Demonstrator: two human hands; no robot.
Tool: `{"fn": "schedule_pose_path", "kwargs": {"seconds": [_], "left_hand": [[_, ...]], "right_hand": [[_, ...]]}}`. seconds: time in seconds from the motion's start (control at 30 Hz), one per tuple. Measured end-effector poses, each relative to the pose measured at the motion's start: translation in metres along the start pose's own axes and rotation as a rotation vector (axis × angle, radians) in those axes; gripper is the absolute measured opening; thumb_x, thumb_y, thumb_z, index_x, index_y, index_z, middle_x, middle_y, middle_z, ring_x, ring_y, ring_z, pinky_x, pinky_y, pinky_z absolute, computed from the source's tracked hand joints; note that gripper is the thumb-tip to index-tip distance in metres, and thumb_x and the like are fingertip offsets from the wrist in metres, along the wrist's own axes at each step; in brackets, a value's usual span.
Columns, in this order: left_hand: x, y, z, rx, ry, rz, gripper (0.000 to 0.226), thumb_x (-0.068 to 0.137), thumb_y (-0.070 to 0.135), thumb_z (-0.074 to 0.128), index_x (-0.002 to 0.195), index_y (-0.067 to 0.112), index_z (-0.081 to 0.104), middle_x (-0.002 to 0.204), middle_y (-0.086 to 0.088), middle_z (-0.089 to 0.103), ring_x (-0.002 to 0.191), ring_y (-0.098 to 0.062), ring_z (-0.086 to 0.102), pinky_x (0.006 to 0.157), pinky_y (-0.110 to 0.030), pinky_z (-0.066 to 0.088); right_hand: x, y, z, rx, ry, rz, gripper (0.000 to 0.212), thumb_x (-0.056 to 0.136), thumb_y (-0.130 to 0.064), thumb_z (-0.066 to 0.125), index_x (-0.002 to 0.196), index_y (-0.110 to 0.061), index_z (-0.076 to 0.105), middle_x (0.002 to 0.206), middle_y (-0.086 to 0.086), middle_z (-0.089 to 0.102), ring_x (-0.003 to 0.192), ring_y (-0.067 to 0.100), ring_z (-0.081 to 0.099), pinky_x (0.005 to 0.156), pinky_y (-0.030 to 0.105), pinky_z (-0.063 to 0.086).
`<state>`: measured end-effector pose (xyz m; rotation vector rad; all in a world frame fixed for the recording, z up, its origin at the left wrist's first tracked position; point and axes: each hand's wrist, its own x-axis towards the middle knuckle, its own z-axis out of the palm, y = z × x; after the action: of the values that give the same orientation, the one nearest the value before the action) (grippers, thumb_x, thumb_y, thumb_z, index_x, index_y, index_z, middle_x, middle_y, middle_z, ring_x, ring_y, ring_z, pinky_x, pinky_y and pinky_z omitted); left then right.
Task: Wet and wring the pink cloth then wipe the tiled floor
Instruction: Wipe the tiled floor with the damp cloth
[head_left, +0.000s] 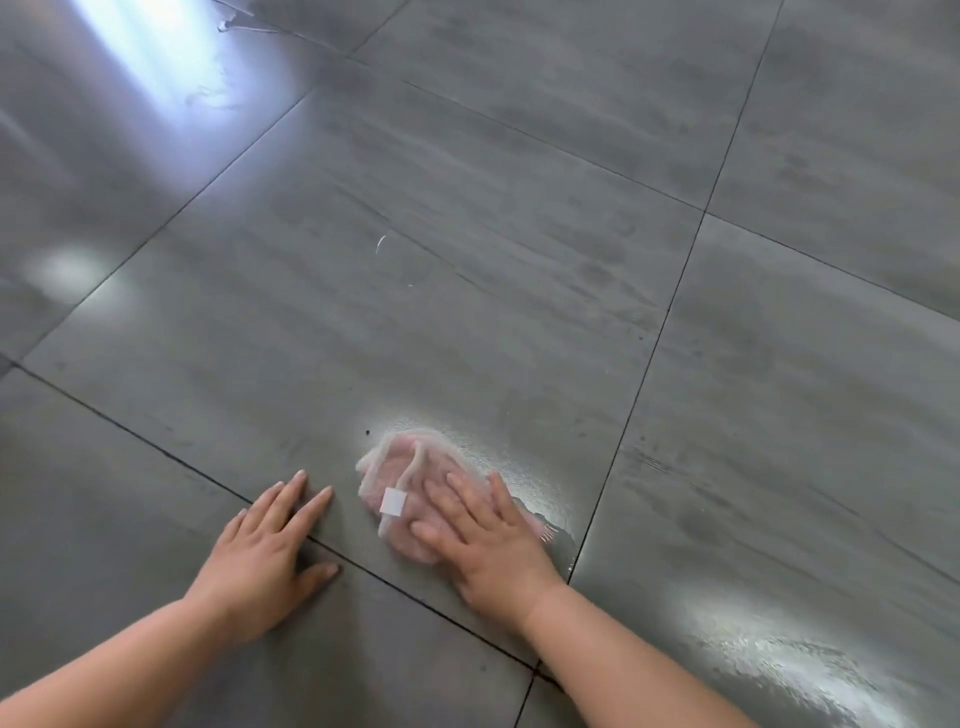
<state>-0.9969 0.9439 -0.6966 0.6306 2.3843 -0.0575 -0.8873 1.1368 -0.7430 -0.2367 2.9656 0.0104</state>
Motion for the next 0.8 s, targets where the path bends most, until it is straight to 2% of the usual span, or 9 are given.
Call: {"fn": "schedule_pose_path", "kwargs": {"seconds": [0.1, 0.2, 0.27, 0.33, 0.4, 0.5, 0.57, 0.7, 0.8], "left_hand": [[0.001, -0.003, 0.004, -0.051, -0.001, -0.016, 0.082, 0.087, 0.053, 0.042, 0.142, 0.029, -0.012, 0.155, 0.001, -0.017, 0.144, -0.017, -0.011, 0.118, -0.033, 0.001], [0.002, -0.003, 0.000, -0.090, -0.021, -0.006, 0.083, 0.087, 0.052, 0.043, 0.142, 0.027, -0.013, 0.154, 0.002, -0.019, 0.144, -0.016, -0.014, 0.118, -0.033, -0.001], [0.002, -0.004, 0.000, -0.065, -0.018, 0.007, 0.082, 0.087, 0.054, 0.040, 0.141, 0.027, -0.016, 0.154, 0.002, -0.021, 0.143, -0.015, -0.016, 0.118, -0.033, -0.003], [0.000, -0.007, 0.005, -0.049, 0.019, 0.025, 0.084, 0.082, 0.063, 0.031, 0.141, 0.026, -0.017, 0.154, 0.003, -0.019, 0.143, -0.013, -0.016, 0.117, -0.032, -0.002], [0.000, -0.010, 0.009, 0.000, 0.108, 0.078, 0.092, 0.067, 0.066, 0.025, 0.145, 0.022, 0.005, 0.154, -0.004, 0.010, 0.142, -0.013, 0.000, 0.112, -0.031, 0.011], [0.001, -0.019, 0.012, 0.060, 0.073, 0.099, 0.074, 0.061, 0.061, 0.034, 0.124, 0.024, 0.046, 0.121, -0.016, 0.063, 0.118, -0.021, 0.034, 0.089, -0.031, 0.025], [0.001, -0.021, 0.018, 0.050, 0.026, 0.114, 0.072, 0.060, 0.059, 0.036, 0.121, 0.022, 0.047, 0.117, -0.017, 0.065, 0.114, -0.022, 0.035, 0.087, -0.033, 0.025], [-0.001, -0.017, 0.016, 0.012, 0.101, 0.116, 0.077, 0.061, 0.059, 0.037, 0.127, 0.019, 0.042, 0.127, -0.018, 0.058, 0.122, -0.020, 0.028, 0.094, -0.032, 0.021], [-0.001, -0.011, 0.012, -0.063, 0.146, 0.082, 0.078, 0.081, 0.054, 0.044, 0.145, 0.024, 0.010, 0.156, -0.005, 0.008, 0.143, -0.014, -0.002, 0.114, -0.029, 0.003]], "right_hand": [[0.019, 0.031, -0.006, 0.032, -0.001, 0.156, 0.053, 0.062, -0.033, 0.033, 0.107, -0.035, 0.062, 0.115, -0.003, 0.068, 0.110, 0.020, 0.062, 0.106, 0.043, 0.007], [0.014, 0.071, -0.013, 0.031, -0.030, 0.371, 0.053, 0.065, -0.037, 0.032, 0.117, -0.029, 0.043, 0.118, 0.000, 0.067, 0.113, 0.022, 0.059, 0.105, 0.050, 0.023], [-0.001, 0.096, -0.013, 0.038, -0.067, 0.515, 0.066, 0.071, -0.042, 0.025, 0.134, -0.022, 0.036, 0.142, 0.001, 0.045, 0.130, 0.025, 0.045, 0.108, 0.050, 0.014], [-0.021, 0.111, -0.010, 0.181, -0.106, 0.625, 0.078, 0.071, -0.049, 0.008, 0.145, -0.028, 0.020, 0.150, -0.009, 0.000, 0.144, 0.024, 0.013, 0.112, 0.044, -0.007], [-0.041, 0.107, -0.007, 0.254, -0.005, 0.670, 0.074, 0.073, -0.045, 0.015, 0.143, -0.025, 0.028, 0.146, -0.004, 0.005, 0.141, 0.027, 0.016, 0.111, 0.054, 0.014], [-0.068, 0.079, 0.007, 0.171, 0.096, 0.627, 0.061, 0.074, -0.031, 0.035, 0.135, -0.024, 0.034, 0.151, 0.007, 0.025, 0.130, 0.027, 0.023, 0.095, 0.057, 0.039], [-0.081, 0.039, 0.016, 0.192, 0.099, 0.499, 0.070, 0.071, -0.033, 0.037, 0.140, -0.027, 0.030, 0.156, 0.004, 0.011, 0.143, 0.024, 0.005, 0.110, 0.043, 0.025], [-0.073, -0.005, 0.027, 0.155, 0.038, 0.061, 0.061, 0.063, -0.036, 0.041, 0.123, -0.029, 0.043, 0.142, 0.003, 0.031, 0.144, 0.026, -0.005, 0.109, 0.039, 0.011], [-0.055, 0.045, 0.016, 0.032, 0.051, 0.073, 0.059, 0.064, -0.036, 0.037, 0.123, -0.030, 0.040, 0.136, 0.001, 0.036, 0.138, 0.024, 0.006, 0.109, 0.037, 0.008]]}}
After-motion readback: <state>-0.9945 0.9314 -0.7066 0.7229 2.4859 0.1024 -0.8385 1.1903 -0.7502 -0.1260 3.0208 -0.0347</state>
